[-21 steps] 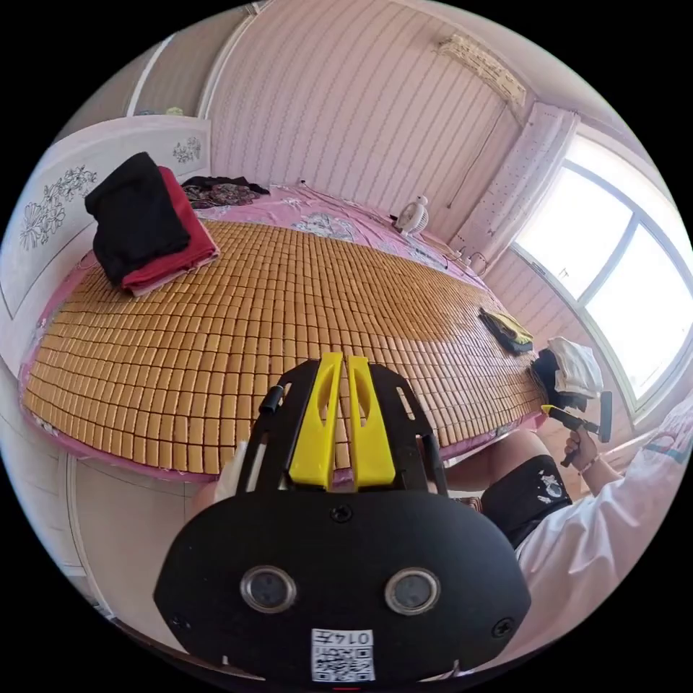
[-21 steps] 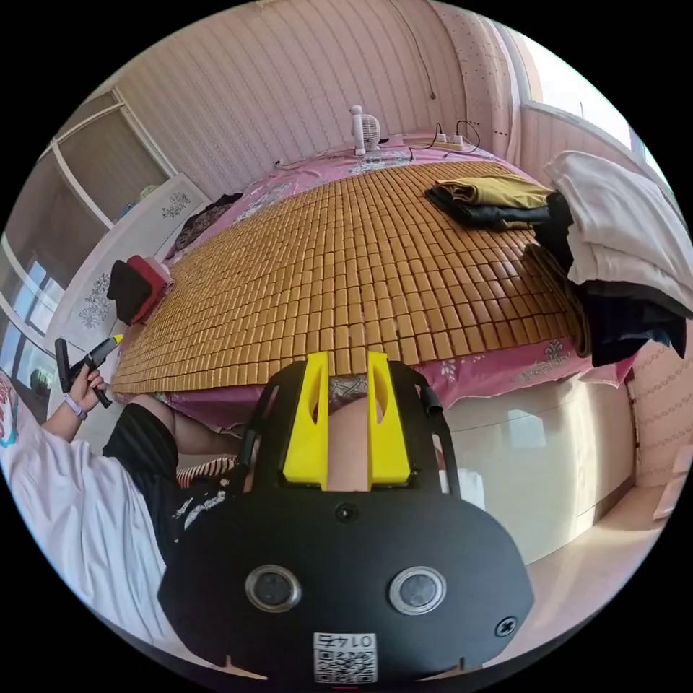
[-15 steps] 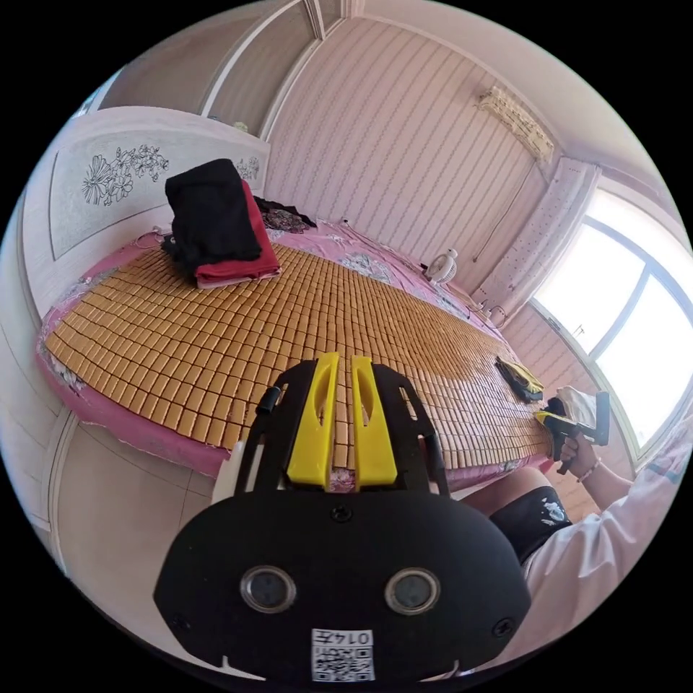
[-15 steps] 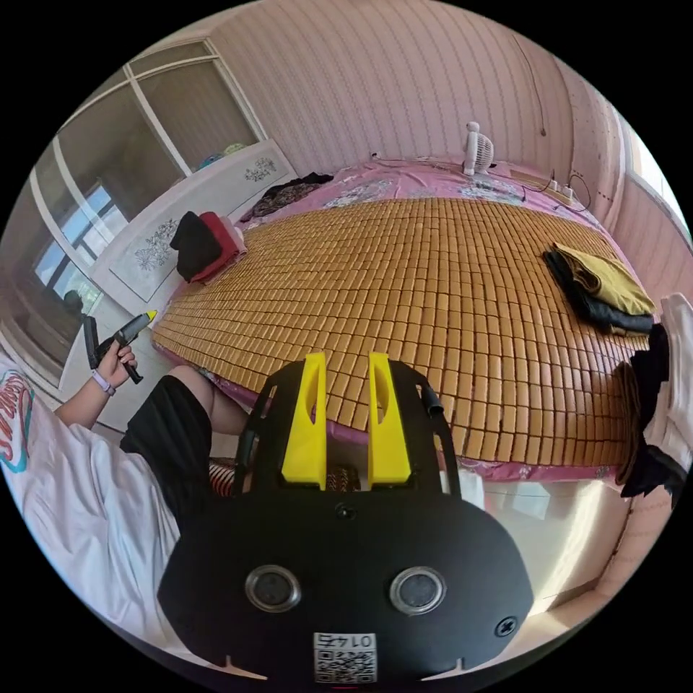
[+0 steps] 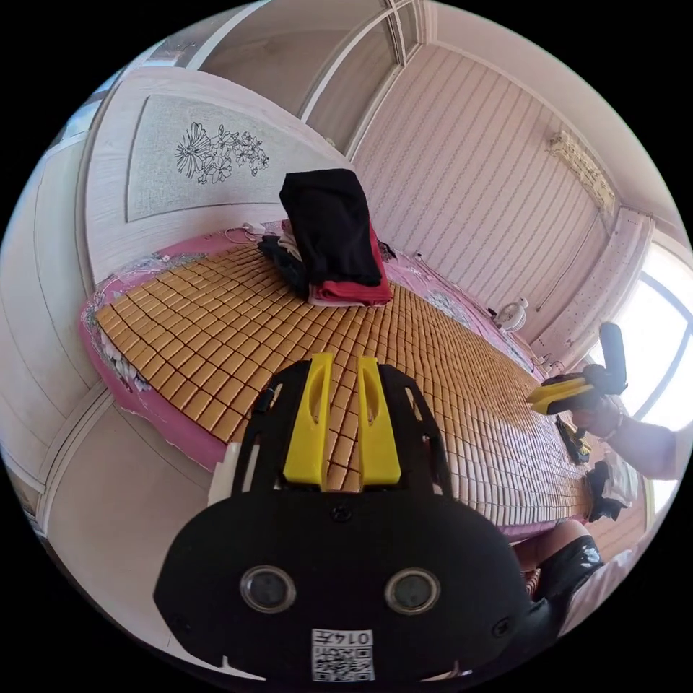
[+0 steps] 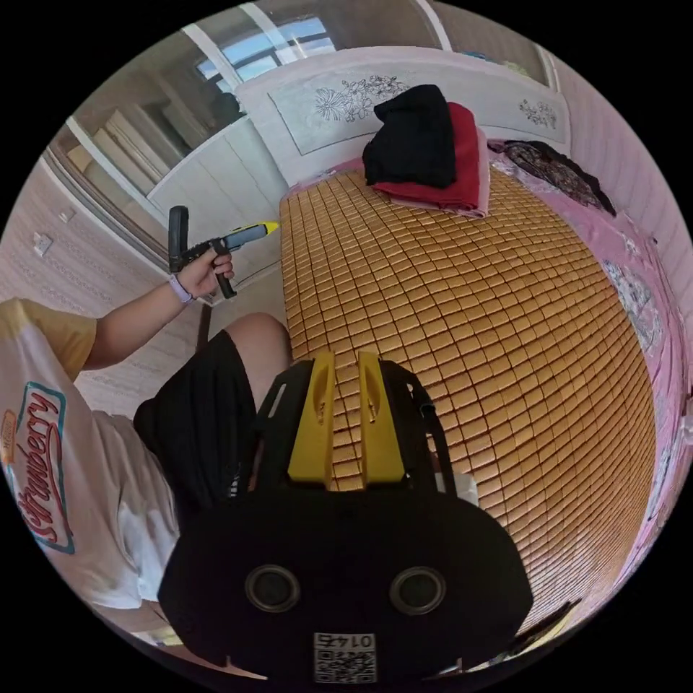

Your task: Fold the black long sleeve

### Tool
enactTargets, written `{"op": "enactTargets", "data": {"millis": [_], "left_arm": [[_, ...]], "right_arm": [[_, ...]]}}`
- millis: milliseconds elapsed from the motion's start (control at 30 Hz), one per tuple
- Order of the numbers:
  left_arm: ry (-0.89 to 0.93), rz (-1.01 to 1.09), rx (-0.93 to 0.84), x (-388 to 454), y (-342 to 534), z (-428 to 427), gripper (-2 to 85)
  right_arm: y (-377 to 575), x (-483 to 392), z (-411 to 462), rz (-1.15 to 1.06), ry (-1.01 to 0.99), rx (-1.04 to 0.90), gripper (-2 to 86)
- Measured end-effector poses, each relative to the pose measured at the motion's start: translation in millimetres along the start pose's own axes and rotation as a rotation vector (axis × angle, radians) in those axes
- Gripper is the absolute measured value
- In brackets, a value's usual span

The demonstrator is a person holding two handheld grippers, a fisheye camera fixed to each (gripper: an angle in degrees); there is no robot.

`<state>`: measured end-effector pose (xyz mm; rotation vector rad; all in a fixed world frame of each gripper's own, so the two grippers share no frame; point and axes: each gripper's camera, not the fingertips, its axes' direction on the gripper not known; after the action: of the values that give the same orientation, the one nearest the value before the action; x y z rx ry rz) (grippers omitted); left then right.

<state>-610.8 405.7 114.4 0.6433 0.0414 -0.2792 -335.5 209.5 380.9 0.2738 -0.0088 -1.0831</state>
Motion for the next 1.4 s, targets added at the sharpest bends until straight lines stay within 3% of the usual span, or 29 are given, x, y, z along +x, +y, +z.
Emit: {"op": "enactTargets", "data": {"millis": [300, 533, 667, 900, 1133, 1267, 1400], "left_arm": [[-0.005, 0.056, 0.009, -34.8, -74.1, 74.5, 8.9], [-0.015, 0.063, 0.015, -48.3, -110.9, 119.4, 11.3], [-0.013, 0.083, -0.008, -47.3, -124.0, 134.4, 9.4], [-0.126, 0.209, -0.041, -26.0, -135.3, 119.9, 1.3], [-0.199, 0.335, 0.04, 0.1, -153.8, 49.2, -0.4], [-0.097, 0.312, 0.046, 10.7, -126.9, 3.5, -0.6], [0.123, 0.256, -0.112, 29.5, -45.5, -28.1, -0.9]], "right_arm": [[-247.1, -12.8, 74.8, -0.273, 0.228, -0.049, 7.0], [-364.5, -38.6, 135.4, -0.301, 0.306, -0.03, 10.9], [-391.2, -22.0, 168.4, -0.18, 0.451, -0.154, 6.8], [-369.0, 34.2, 72.3, -0.065, 0.243, 0.02, 0.2], [-275.4, 97.0, -72.6, 0.125, 0.28, 0.278, 0.1], [-161.6, 126.3, -122.3, 0.322, 0.145, 0.383, 0.4], [-23.1, 113.4, -98.2, 0.457, 0.092, 0.301, 0.8]]}}
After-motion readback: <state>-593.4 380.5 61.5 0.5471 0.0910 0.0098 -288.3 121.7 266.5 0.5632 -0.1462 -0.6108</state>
